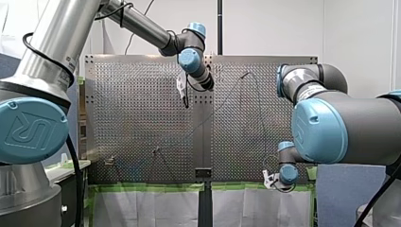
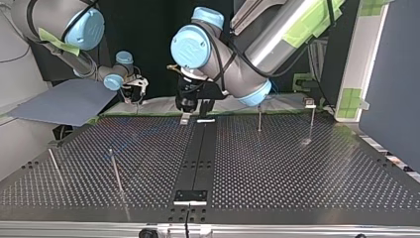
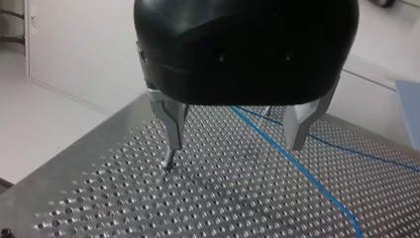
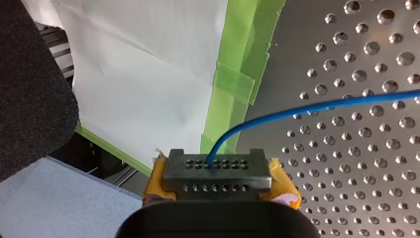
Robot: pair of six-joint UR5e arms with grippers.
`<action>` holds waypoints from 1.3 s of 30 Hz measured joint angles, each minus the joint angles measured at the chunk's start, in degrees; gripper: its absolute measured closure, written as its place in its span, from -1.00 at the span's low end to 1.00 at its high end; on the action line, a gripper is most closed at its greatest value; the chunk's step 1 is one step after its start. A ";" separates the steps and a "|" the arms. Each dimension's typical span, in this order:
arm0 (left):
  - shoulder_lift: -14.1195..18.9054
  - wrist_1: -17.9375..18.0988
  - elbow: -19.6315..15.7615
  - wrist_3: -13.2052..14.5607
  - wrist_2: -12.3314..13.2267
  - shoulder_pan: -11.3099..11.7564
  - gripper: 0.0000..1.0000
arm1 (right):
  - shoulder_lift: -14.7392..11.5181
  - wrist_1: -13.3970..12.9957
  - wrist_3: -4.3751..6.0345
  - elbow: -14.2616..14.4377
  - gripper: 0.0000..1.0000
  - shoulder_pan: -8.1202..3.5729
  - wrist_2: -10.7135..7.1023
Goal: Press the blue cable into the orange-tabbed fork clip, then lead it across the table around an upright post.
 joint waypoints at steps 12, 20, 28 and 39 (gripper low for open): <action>-0.04 5.71 -5.69 3.62 -0.93 0.05 -1.00 | -0.01 0.18 -0.19 -0.07 1.00 0.22 0.15; -0.04 9.62 -9.59 4.30 -1.06 0.06 -1.00 | -0.08 0.27 -0.20 -0.12 1.00 0.28 0.15; -0.04 13.69 -13.70 4.49 -2.12 0.06 -1.00 | -0.11 0.27 -0.20 -0.16 1.00 0.29 0.17; -0.04 18.87 -18.86 4.51 -2.22 0.05 -1.00 | -0.17 0.27 -0.20 -0.15 1.00 0.31 0.16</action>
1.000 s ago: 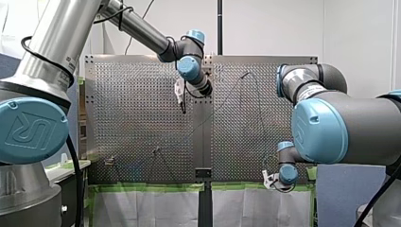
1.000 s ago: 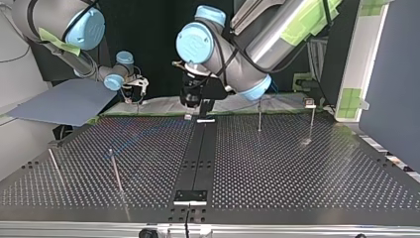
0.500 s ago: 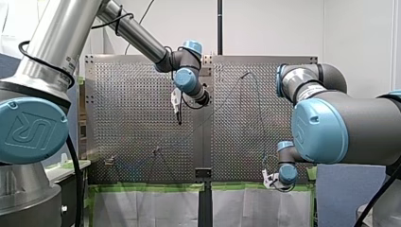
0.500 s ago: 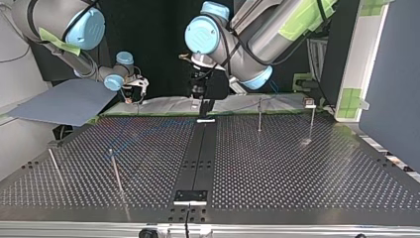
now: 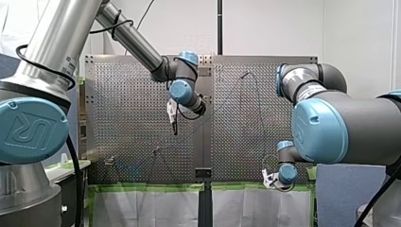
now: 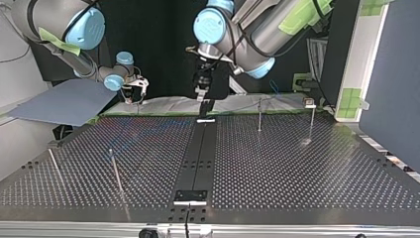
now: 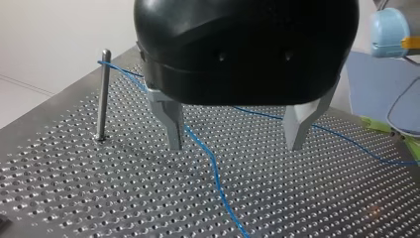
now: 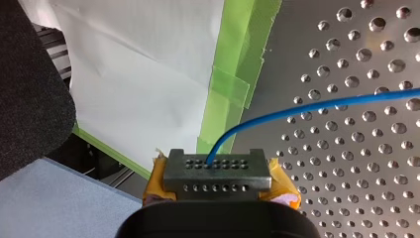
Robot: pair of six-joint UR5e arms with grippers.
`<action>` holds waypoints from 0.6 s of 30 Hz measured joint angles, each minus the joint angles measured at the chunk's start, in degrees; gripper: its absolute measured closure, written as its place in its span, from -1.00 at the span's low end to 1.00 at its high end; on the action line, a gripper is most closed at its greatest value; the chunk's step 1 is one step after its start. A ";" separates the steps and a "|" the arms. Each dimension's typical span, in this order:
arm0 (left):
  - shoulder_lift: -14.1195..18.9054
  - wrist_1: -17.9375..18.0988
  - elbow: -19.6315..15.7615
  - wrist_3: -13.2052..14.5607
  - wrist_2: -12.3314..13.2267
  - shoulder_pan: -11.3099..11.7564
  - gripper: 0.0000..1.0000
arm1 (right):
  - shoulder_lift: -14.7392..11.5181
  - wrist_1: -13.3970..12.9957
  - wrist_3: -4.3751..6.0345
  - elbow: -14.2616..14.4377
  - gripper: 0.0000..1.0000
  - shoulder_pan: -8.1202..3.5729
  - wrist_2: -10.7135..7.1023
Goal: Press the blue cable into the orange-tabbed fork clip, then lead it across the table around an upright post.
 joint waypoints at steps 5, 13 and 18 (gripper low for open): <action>0.00 2.62 -2.64 0.02 0.02 -0.02 -1.00 | -0.02 0.01 0.00 0.02 1.00 -0.02 -0.02; 0.00 7.13 -7.12 0.04 -0.02 0.00 -1.00 | -0.06 0.01 0.00 0.00 1.00 -0.01 -0.09; 0.00 9.33 -9.35 0.17 -0.06 -0.02 -1.00 | -0.07 0.00 0.00 -0.01 1.00 0.00 -0.10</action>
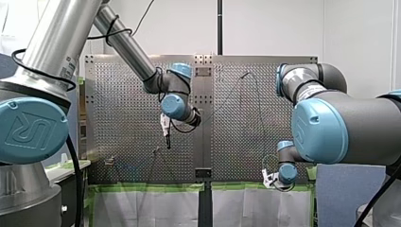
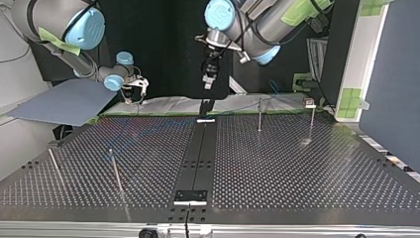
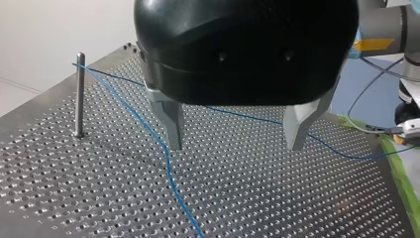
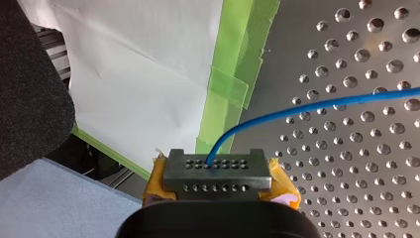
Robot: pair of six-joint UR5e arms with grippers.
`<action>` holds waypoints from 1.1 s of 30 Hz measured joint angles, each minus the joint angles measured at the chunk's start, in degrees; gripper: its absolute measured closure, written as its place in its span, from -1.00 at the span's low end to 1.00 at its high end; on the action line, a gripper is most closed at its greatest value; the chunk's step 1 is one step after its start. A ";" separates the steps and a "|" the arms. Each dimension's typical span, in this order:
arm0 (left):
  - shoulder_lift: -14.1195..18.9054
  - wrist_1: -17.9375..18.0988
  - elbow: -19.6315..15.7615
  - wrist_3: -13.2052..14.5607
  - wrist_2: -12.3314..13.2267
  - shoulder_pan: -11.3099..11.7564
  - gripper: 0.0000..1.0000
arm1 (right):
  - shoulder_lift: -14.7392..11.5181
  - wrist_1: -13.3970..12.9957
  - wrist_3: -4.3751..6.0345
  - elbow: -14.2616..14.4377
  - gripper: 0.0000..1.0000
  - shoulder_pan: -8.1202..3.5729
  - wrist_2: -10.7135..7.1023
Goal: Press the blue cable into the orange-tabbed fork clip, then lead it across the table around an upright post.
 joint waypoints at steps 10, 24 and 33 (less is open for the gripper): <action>-0.05 5.23 -5.22 -0.06 -0.05 0.04 -1.00 | -0.02 0.02 0.00 -0.01 1.00 -0.01 -0.04; -4.24 11.99 -11.94 -2.28 1.58 0.87 -1.00 | -0.03 0.07 0.00 -0.08 1.00 -0.02 -0.14; -8.51 16.24 -16.24 -1.57 1.32 1.65 -1.00 | -0.03 0.08 -0.26 -0.11 1.00 0.12 0.07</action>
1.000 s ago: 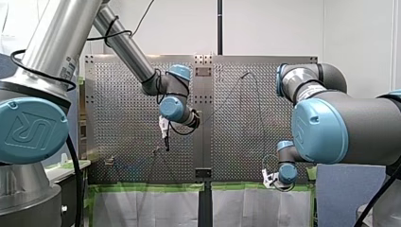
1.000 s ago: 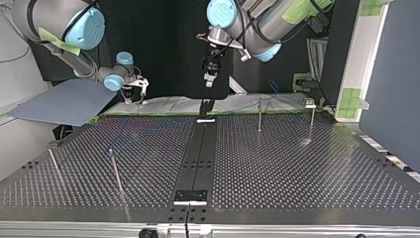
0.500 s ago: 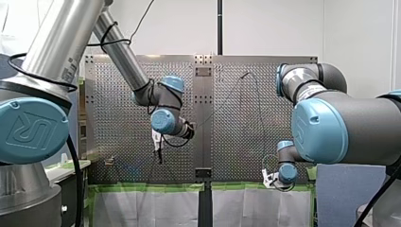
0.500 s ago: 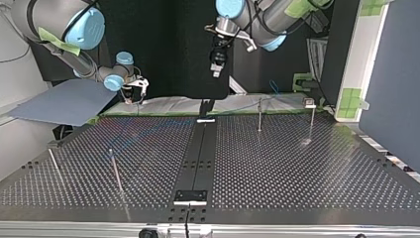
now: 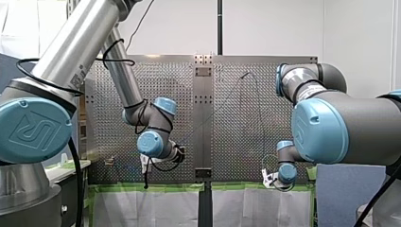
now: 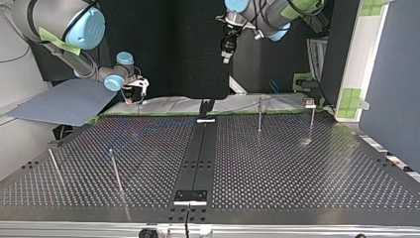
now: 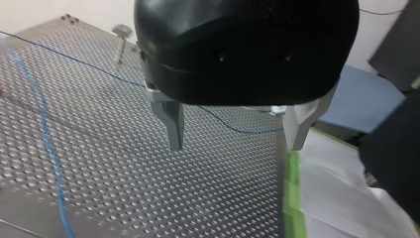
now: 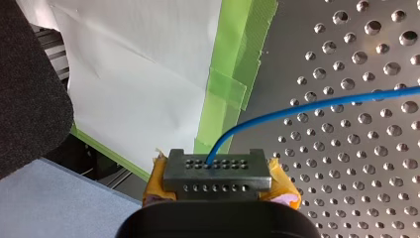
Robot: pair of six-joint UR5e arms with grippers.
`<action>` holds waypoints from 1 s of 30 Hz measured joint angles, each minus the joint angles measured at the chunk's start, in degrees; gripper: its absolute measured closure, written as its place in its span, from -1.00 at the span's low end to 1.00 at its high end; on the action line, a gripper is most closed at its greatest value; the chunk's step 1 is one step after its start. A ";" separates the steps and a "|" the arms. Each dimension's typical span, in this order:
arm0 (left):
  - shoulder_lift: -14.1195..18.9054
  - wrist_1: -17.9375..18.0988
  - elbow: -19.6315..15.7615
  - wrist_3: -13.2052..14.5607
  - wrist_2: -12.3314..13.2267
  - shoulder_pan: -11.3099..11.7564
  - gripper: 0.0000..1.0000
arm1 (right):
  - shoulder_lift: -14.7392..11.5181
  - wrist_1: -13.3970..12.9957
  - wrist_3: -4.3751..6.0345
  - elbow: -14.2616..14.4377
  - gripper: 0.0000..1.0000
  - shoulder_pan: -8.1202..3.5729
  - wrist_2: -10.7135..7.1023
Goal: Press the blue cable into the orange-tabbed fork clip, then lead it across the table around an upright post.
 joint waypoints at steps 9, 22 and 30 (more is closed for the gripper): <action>-0.78 0.80 -0.78 0.27 -0.01 0.14 -1.00 | 0.00 0.00 -0.09 0.00 1.00 0.02 0.02; -0.81 0.82 -0.80 0.28 -0.01 0.15 -1.00 | 0.00 0.00 -0.09 0.00 1.00 0.02 0.02; -0.81 0.82 -0.80 0.28 -0.01 0.15 -1.00 | 0.00 0.00 -0.10 0.00 1.00 0.02 0.02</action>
